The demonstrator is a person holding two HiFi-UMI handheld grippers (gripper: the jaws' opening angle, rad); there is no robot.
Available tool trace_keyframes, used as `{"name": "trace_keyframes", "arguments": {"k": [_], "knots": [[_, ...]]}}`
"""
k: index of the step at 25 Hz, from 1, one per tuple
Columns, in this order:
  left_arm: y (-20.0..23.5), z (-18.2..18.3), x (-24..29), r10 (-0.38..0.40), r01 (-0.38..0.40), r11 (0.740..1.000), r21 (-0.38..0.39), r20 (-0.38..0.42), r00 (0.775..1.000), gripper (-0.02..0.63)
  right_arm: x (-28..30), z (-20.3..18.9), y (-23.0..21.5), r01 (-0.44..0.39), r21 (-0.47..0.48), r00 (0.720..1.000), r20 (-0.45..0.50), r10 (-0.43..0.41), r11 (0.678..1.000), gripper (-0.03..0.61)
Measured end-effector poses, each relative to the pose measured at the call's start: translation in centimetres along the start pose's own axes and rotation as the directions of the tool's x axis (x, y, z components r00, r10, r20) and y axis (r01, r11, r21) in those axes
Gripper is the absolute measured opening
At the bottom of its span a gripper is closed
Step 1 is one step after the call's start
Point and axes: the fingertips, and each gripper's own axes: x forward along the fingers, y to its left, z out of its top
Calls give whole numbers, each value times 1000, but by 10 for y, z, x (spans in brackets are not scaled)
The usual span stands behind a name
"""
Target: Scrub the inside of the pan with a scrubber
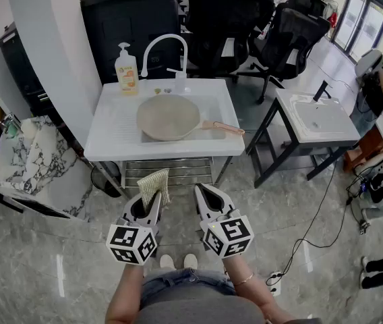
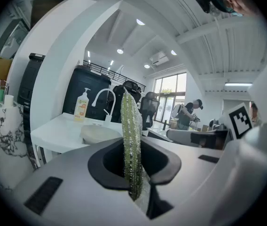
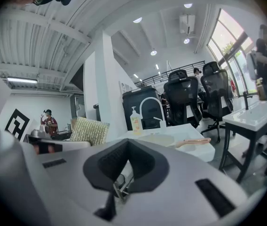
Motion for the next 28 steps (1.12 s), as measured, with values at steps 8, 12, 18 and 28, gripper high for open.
{"name": "trace_keyframes", "arguments": {"k": [8,12,18,28], "knots": [[-10,1,11,12,-12,1000,12,-5,1000,66,1,-3,-9,-38,13,999,-26,38,999,11],[-16,-2,16,26,-26,999,19,2,1000,66,-2,-9,-20,-49,29,998,-32,50,998,11],[-18,-6,20,60,-60,998,8,4,998,66,-6,-12,-43,-20,53,999,-48,23,998,11],[2,-1,55,75,-75,997,6,-23,997,66,25,-12,-67,-12,97,998,-58,18,995,11]]}}
